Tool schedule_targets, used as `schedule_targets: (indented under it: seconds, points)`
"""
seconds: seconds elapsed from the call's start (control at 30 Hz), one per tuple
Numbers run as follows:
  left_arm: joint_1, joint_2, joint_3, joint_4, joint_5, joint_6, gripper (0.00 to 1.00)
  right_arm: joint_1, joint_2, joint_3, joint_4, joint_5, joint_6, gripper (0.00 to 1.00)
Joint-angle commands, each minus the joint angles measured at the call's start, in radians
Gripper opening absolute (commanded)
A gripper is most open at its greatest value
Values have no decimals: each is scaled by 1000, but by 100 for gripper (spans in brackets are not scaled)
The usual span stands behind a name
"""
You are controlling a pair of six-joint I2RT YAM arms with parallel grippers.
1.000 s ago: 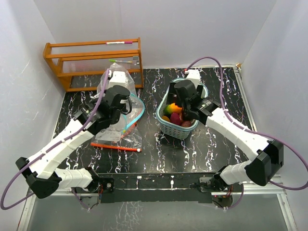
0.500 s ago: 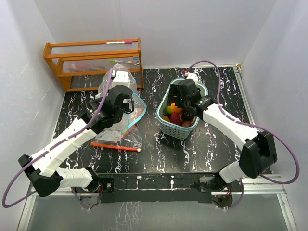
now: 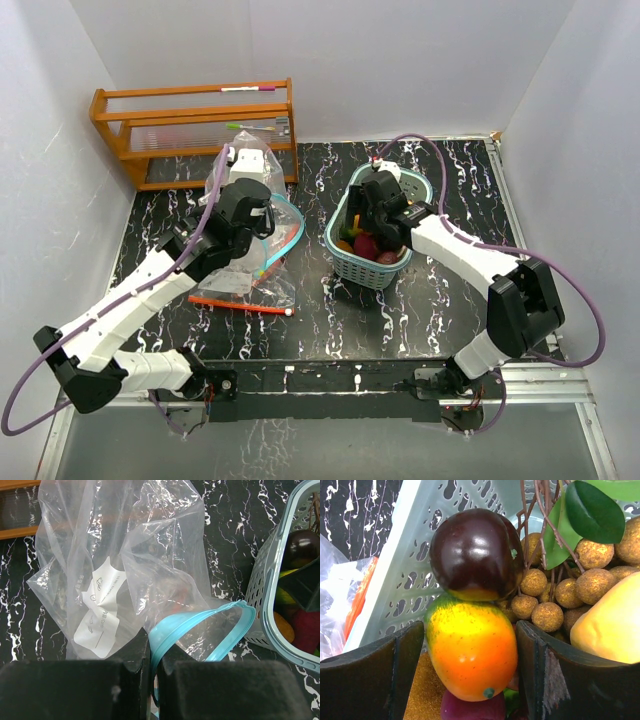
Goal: Place the food in the zip-top bag and seal the zipper
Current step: Pick up the fake fruit from the bin.
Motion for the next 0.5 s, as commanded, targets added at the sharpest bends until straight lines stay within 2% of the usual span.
schedule_targets:
  seconds: [0.0,0.27,0.37,0.47]
  points:
    - [2,-36,-9,4,-4,-1,0,-3,0,-5,53,-27,-8,69]
    - [3,-54,-25,9,-4,-6,0,-4,-69,-9,47,9,-7,15]
    - [3,-57,-26,11,-3,-9,0,-5,-95,9,39,26,-19,9]
    - [4,-53,-23,11,2,-16,0,-4,-122,40,27,39,-33,8]
